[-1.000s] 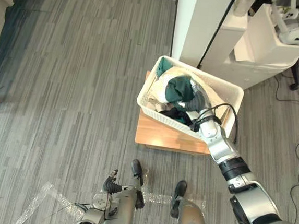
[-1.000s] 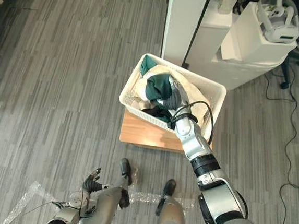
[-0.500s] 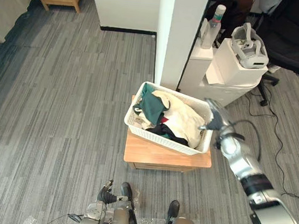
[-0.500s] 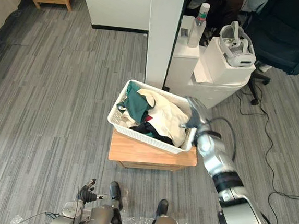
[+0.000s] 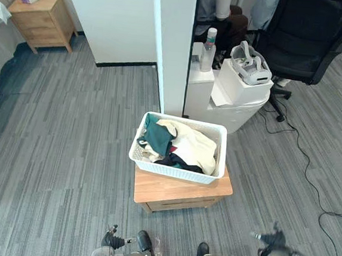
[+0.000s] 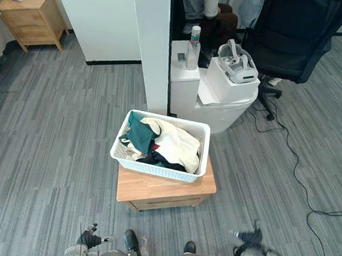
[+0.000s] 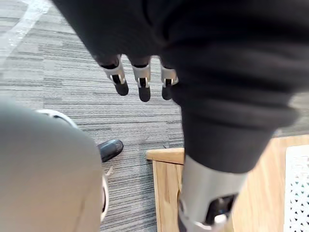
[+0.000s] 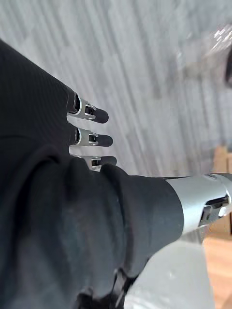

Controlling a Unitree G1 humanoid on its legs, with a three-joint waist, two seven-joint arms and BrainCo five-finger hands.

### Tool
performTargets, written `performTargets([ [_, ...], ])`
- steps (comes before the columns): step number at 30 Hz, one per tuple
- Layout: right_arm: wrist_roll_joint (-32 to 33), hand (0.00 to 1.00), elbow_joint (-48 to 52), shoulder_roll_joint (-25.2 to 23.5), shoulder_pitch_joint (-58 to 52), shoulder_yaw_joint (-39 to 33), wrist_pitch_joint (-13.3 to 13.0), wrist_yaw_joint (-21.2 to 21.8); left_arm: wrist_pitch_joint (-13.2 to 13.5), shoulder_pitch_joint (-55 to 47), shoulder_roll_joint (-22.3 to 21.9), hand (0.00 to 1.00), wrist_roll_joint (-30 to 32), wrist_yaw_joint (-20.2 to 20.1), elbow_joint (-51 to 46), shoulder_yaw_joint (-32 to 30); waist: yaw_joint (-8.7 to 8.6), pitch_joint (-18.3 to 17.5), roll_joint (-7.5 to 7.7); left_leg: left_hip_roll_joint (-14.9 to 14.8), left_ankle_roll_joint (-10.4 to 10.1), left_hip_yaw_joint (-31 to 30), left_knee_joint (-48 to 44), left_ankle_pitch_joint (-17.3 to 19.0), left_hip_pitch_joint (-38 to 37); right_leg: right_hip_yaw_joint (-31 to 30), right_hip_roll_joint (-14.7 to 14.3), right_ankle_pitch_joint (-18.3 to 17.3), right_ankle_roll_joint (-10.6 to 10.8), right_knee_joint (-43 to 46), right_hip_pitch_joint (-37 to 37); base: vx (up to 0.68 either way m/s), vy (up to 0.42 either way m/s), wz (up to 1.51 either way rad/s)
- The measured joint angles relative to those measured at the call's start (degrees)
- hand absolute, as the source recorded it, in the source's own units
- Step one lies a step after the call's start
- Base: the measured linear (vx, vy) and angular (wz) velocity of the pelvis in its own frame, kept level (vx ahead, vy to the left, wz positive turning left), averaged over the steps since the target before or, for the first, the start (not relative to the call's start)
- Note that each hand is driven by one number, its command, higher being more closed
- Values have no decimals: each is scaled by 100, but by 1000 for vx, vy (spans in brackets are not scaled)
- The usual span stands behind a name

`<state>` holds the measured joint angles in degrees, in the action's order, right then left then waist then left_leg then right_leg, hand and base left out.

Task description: Tidy the bed and pick cloth on bed and put in laundry

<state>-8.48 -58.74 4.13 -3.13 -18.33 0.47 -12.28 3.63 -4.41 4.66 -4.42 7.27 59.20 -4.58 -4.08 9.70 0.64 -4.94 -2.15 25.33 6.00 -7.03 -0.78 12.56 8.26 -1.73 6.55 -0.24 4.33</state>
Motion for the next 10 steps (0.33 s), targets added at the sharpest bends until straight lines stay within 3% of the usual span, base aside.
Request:
performTargets([
  [6,625,0,-146,-245,-60,-27,0,144,-49,69,8,0,-11,26,200,-13,21,-52,84,54,32,7,1,77,-127,27,43,-4,8,-107,187,52,2,0],
  [10,666,0,-185,-238,-54,45,-3,246,-53,67,2,0,-10,12,244,-6,22,-107,65,94,7,6,1,136,-217,33,85,-8,20,-115,275,66,-8,-1],
])
